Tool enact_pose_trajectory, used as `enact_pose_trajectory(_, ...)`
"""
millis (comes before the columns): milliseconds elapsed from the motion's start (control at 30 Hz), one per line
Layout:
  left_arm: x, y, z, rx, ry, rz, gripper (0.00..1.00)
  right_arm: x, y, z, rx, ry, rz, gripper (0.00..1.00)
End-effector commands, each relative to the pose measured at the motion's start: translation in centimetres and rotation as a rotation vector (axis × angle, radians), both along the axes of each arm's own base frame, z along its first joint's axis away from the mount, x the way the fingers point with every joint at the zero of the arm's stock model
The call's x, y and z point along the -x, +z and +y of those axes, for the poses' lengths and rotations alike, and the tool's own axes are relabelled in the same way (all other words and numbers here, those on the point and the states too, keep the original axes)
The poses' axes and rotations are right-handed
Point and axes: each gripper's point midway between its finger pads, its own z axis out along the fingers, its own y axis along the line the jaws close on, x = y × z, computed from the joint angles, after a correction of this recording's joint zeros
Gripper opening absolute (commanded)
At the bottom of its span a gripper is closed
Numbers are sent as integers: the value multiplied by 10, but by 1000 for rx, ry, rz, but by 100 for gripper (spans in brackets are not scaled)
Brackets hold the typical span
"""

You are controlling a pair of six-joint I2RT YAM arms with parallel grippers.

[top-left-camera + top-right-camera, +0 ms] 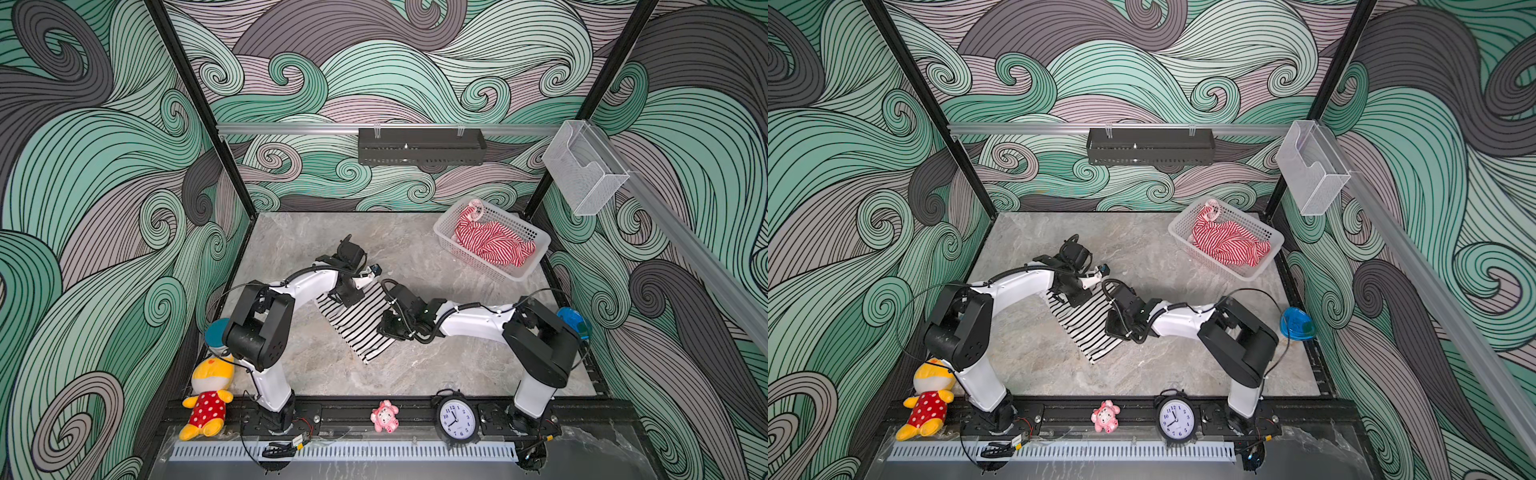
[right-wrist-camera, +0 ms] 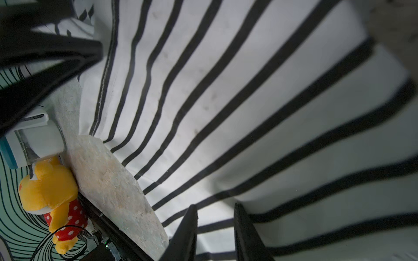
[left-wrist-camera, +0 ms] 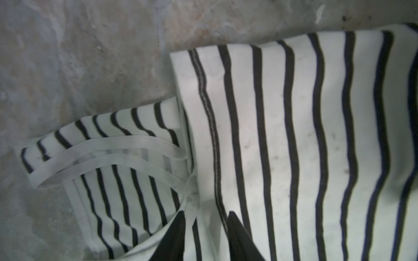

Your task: Fold and stack the tank tops

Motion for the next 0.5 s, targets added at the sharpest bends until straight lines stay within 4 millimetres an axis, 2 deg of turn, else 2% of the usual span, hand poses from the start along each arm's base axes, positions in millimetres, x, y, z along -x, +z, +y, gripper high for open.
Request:
enact_pose_trajectory(0,-10,13,18,-3,44,-45,36,-1,5,25,-38,4,3,30)
enact_pose_trajectory(133,-13,9,33,-25,74,-39,35,3,0,29,-23,18,13,30)
enact_pose_trajectory(267,2,25,26,55,60,-27,36,0,10,11,31,8,-30,30)
enact_pose_trajectory(367,31,44,6,171,-28,22,39,-6,21,-14,71,-12,-63,35)
enact_pose_trajectory(467,57,53,-11,205,-97,26,42,-12,30,-50,108,-57,-80,46)
